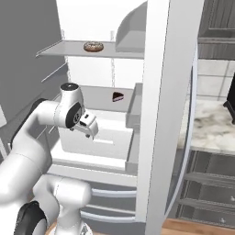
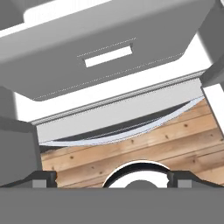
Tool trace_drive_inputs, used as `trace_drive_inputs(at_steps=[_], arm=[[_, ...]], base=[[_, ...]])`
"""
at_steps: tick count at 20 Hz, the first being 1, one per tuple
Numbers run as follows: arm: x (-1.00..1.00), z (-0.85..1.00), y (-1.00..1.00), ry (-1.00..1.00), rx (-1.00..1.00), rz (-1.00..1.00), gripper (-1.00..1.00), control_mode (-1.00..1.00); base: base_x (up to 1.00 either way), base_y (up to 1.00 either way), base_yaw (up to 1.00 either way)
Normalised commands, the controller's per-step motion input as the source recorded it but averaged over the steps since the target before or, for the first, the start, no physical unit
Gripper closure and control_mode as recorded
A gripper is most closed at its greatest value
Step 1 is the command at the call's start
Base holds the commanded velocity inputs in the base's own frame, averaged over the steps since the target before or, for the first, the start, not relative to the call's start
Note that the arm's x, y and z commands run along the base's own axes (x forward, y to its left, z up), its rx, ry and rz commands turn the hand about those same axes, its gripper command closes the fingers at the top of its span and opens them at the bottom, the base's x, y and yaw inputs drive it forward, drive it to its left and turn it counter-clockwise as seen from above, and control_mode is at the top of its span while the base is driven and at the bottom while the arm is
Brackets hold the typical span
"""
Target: Take the donut and cake from the fridge and place them on the empty tray on the dining counter.
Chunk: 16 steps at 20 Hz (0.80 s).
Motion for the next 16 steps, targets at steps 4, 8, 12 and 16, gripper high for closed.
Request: trace_drive_inputs(at_steps=[4, 8, 12, 16], arm=[[0.00, 0.00, 0.00, 0.00, 0.00, 0.00, -1.00, 1.00], [0.00, 0.00, 0.00, 0.00, 0.00, 0.00, -1.00, 1.00], [0.00, 0.01, 0.00, -0.07, 0.00, 0.02, -1.00, -1.00], [0.00, 0.29, 0.00, -0.28, 0.00, 0.04, -1.00, -1.00]], base=[[0.38, 0.00, 0.04], [0.31, 0.00, 0.05], [0.04, 0.00, 0.03], [0.00, 0.00, 0.00]])
